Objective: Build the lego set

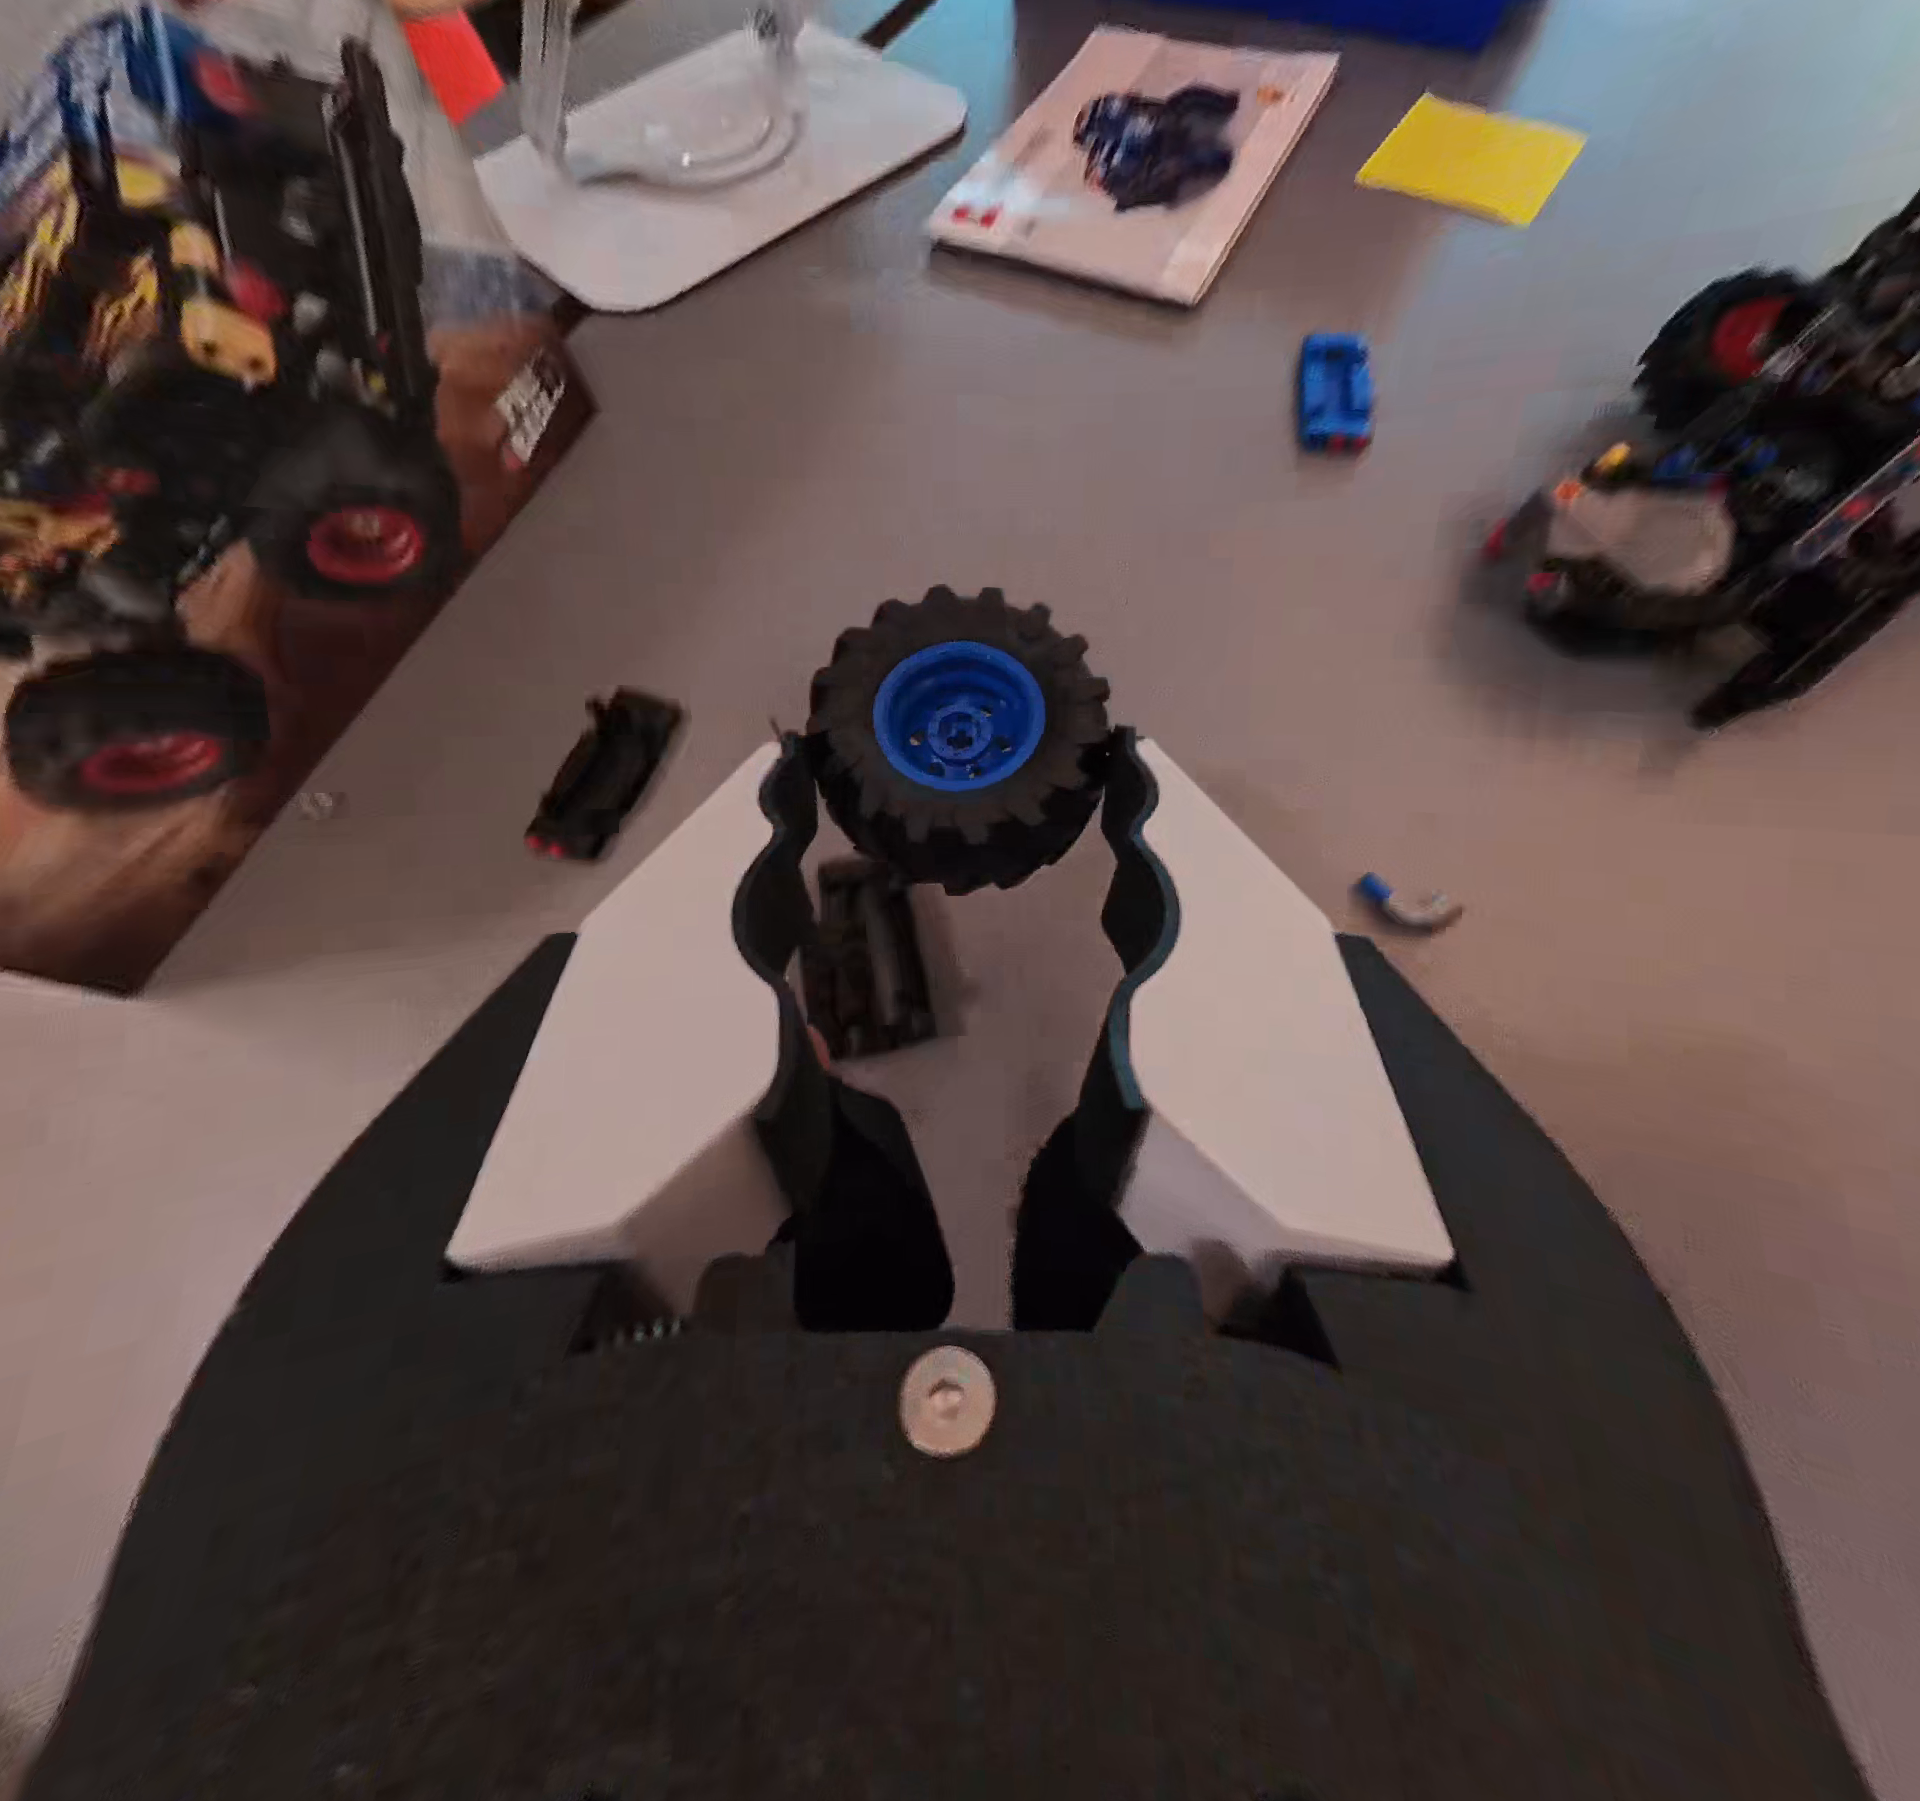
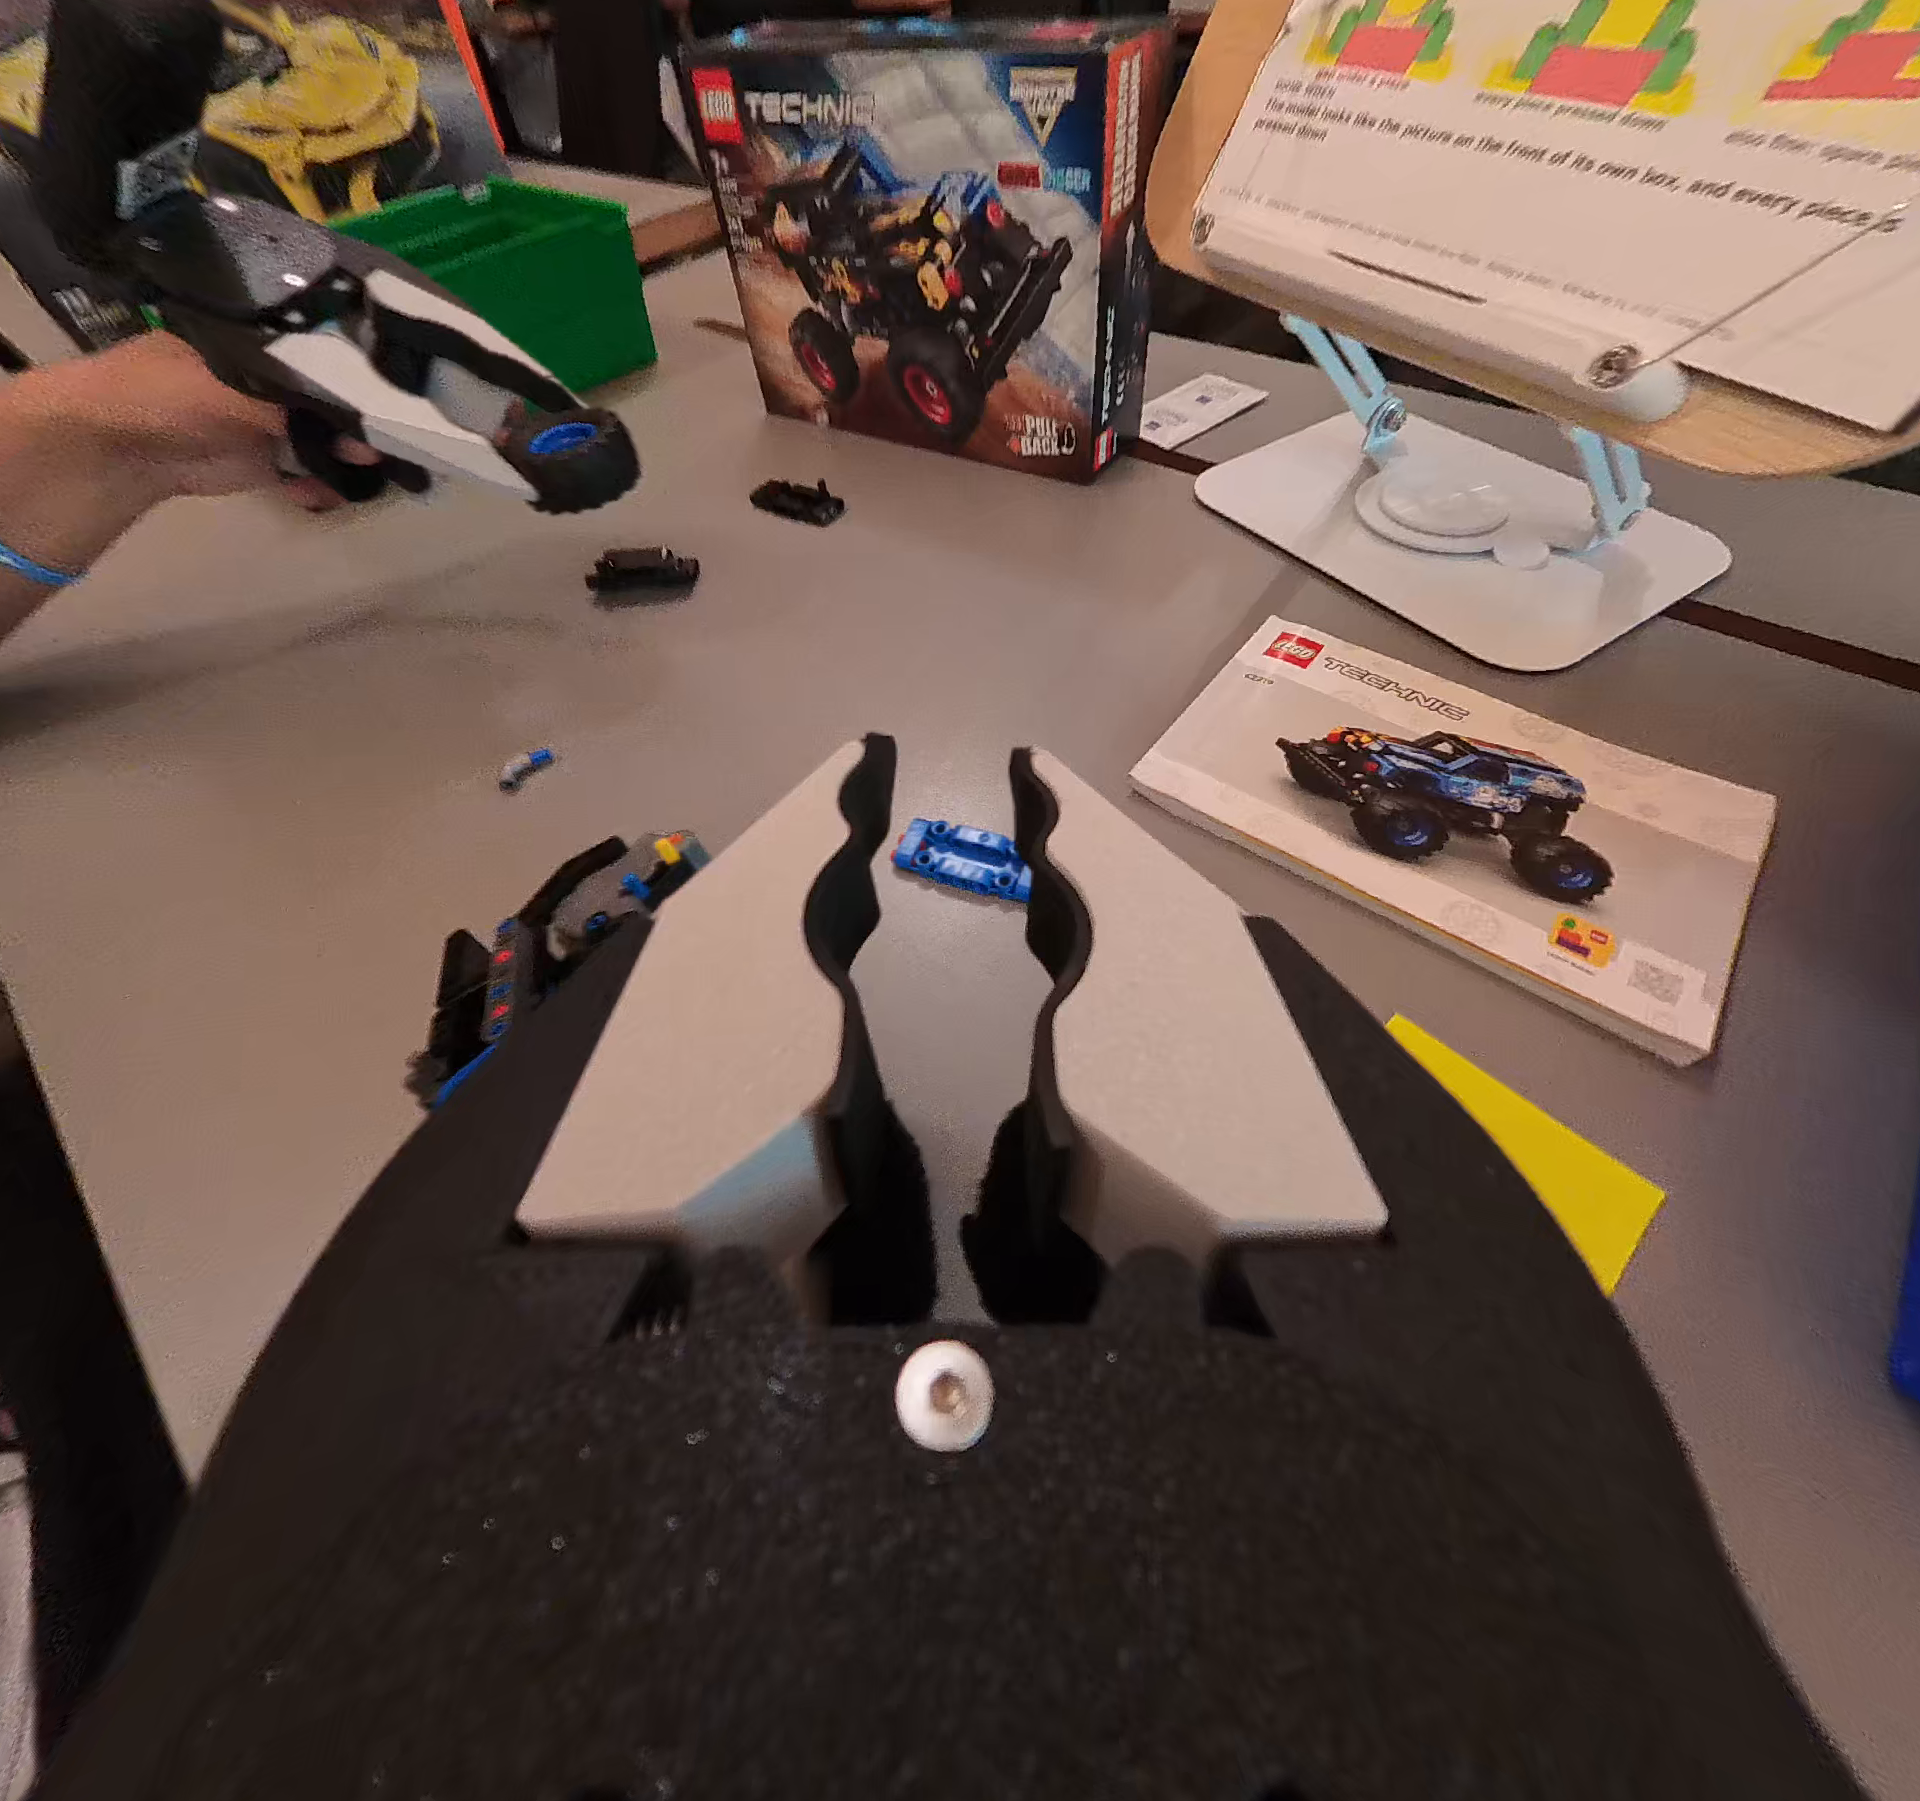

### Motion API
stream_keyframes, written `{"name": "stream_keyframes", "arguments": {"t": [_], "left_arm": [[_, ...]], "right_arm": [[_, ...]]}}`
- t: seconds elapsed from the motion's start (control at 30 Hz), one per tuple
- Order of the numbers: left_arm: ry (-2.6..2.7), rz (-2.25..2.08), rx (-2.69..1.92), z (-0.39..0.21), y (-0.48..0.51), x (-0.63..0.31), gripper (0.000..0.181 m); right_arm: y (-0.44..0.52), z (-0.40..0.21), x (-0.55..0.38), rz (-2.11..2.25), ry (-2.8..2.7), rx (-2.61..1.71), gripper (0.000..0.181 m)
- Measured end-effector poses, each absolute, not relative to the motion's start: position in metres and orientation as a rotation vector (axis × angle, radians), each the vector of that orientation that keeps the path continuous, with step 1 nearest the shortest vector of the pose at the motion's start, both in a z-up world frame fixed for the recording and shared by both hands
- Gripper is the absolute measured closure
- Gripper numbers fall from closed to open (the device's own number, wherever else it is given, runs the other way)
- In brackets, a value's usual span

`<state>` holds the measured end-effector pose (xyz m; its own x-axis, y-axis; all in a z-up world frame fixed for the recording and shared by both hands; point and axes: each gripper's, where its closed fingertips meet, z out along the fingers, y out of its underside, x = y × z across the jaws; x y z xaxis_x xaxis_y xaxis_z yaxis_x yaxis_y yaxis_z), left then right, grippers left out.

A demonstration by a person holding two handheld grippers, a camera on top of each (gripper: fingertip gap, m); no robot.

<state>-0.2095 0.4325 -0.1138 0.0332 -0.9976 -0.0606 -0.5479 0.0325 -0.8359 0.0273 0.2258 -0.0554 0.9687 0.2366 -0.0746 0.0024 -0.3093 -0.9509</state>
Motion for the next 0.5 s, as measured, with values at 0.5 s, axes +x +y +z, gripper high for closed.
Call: {"name": "stream_keyframes", "arguments": {"t": [0.5], "left_arm": [[1.601,-0.796,-1.828,-0.171,0.455,-0.283,0.126]], "right_arm": [[0.313,-0.076,0.006,0.268,-0.349,-1.893,0.165]]}}
